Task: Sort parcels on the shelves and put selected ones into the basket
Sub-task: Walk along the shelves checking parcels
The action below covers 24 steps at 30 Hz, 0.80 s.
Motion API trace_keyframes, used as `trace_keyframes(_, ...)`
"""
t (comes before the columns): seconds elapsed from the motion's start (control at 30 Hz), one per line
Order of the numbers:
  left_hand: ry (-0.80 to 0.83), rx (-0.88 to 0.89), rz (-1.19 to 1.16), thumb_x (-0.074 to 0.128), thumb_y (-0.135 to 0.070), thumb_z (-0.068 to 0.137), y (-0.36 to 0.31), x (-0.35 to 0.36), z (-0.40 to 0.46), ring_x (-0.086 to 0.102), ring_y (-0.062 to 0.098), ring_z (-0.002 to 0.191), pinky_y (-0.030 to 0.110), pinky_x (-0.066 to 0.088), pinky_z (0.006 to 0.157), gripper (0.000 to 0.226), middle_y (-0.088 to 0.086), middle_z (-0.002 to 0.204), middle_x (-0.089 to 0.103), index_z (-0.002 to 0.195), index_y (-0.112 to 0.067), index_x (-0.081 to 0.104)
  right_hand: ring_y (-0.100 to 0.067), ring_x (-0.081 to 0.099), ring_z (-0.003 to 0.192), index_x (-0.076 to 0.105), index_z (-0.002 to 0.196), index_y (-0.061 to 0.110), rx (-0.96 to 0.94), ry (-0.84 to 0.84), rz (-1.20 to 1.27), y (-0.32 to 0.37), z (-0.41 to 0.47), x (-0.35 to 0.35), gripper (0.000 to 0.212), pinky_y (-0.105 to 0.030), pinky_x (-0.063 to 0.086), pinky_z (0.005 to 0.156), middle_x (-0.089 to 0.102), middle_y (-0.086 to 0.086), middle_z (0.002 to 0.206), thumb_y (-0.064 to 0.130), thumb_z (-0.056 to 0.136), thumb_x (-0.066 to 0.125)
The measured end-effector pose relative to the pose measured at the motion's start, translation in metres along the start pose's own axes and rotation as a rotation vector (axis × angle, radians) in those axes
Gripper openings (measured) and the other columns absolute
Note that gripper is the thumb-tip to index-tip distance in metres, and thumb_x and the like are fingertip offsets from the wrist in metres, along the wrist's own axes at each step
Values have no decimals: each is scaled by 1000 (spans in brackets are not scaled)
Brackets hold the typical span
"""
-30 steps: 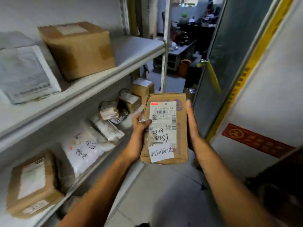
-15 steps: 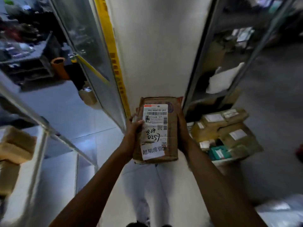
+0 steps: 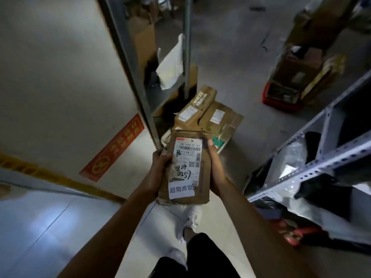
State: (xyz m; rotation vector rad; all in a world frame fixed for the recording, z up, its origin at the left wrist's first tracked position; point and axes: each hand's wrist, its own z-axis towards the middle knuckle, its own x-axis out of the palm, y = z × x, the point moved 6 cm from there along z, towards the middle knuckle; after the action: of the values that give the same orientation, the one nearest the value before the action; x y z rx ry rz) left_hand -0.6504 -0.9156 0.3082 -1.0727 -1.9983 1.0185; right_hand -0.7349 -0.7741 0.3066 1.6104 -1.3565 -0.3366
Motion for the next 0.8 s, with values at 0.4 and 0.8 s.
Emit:
trace_keyframes(0.4,166,-255,172,59,-27,94,38,30,177,74,36,91,53,58,83,43,11,99,77,134,-20,45,-34,63,123,50,145,13,110,-229,184,-41,124,-77,85,-54,45,109,65,-15,134,64,79,65)
trace_keyframes(0.8,352,-487,410,63,-36,87,163,15,355,70,40,104,45,58,80,56,31,119,63,125,2,50,-34,66,119,51,142,17,296,-411,141,-168,266,-152,67,-54,55,97,67,-13,130,61,92,55)
